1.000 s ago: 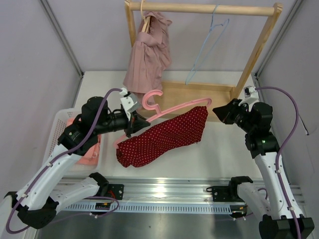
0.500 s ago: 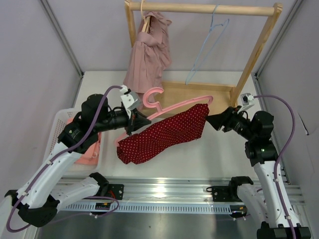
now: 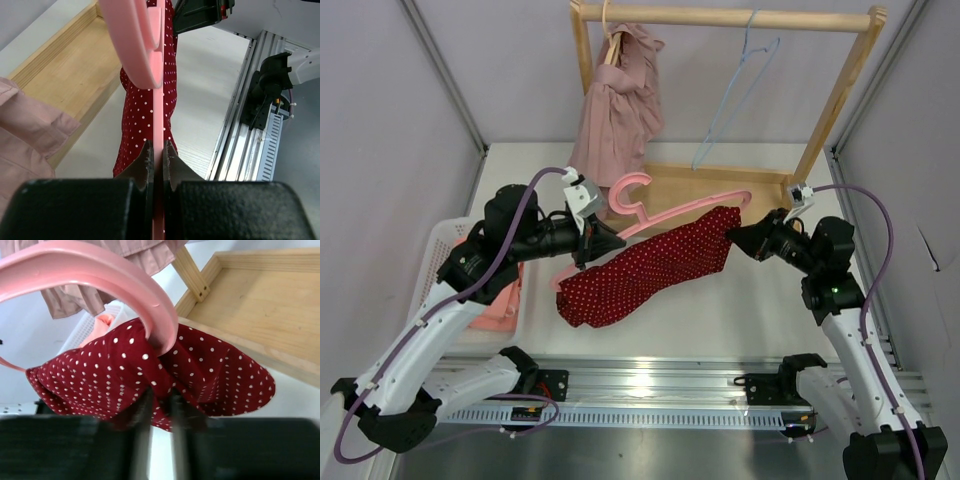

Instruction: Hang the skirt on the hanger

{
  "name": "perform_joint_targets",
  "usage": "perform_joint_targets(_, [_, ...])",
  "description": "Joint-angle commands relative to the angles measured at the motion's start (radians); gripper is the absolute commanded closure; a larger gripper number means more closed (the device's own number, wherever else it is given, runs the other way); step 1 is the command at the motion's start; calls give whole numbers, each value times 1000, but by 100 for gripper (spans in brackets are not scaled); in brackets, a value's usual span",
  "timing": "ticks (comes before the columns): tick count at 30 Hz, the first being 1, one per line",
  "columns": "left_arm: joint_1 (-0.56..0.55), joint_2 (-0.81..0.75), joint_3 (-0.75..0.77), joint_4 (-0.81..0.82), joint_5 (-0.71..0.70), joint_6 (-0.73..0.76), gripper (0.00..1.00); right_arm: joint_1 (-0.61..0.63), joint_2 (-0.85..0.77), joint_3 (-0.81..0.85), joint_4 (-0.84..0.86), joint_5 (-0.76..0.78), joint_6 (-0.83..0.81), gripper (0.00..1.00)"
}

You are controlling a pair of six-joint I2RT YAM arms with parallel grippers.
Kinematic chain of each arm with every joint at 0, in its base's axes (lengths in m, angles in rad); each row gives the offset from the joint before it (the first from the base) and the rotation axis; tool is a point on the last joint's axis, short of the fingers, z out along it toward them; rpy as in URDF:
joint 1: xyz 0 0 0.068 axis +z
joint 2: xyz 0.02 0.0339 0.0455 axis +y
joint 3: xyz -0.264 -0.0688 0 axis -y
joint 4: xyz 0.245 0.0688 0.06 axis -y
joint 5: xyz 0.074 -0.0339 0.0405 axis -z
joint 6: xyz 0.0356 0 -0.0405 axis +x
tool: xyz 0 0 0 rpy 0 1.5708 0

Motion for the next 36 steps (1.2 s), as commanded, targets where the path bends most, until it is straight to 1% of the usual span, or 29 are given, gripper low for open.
perform_joint_targets(1, [6,-9,65,70,7,-4,100,-1,-12,53,-23,55,-27,88])
perform_joint_targets(2, [8,-14,70,66,-8,2,100,-19,-14,70,-100,78,-44,91])
perform_joint_targets(3, [11,-17,70,63,-18,3,100,-36,-11,96,-131,93,-73,96])
perform_joint_targets(7, [32,-26,79,56,-25,11,100,-175,-7,107,-163,6,-75,96])
perform_joint_targets(11, [40,-32,79,48,-51,22,100,-195,-1,116,-172,42,-66,96])
perform_joint_targets(13, [47,-40,71,54,-50,20,100,-199,12,121,-157,-8,-60,94])
perform_joint_targets(15, [47,-40,65,74,-38,11,100,-167,20,124,-143,-39,-50,91])
perform_joint_targets(17, [47,-38,62,95,-27,-10,100,-130,22,141,-180,16,-81,89])
perform_joint_targets(18, [49,-37,56,108,-21,-18,100,-84,20,145,-189,29,-93,87])
perform_joint_targets(19, [46,-38,50,137,-13,-35,100,-65,19,150,-205,53,-98,87])
perform_joint_targets(22, [46,-28,36,174,2,-58,100,0,22,162,-228,88,-104,82])
perform_joint_targets(23, [46,-26,33,180,5,-63,100,14,29,168,-240,128,-116,81])
perform_joint_targets(25, [44,-20,28,209,1,-78,100,51,32,173,-269,156,-129,81])
perform_joint_targets(26, [44,-17,27,215,1,-92,100,62,28,173,-278,209,-132,80])
perform_joint_targets(28, [35,-8,41,212,-10,-92,100,74,19,171,-317,280,-129,65])
perform_joint_targets(29, [31,-2,41,211,-45,-92,100,77,6,175,-332,349,-124,57])
perform_joint_targets(30, [26,0,42,200,-59,-89,100,79,-4,181,-347,377,-119,42])
perform_joint_targets(32, [23,1,47,201,-73,-98,100,100,-33,188,-378,406,-110,37])
perform_joint_targets(34, [18,12,48,198,-84,-109,100,154,-93,182,-358,429,-70,39])
perform_joint_targets(35, [14,20,57,194,-97,-112,100,251,-112,179,-349,447,-60,39])
perform_joint_targets(36, [2,29,60,194,-111,-115,100,313,-136,175,-344,543,-46,40])
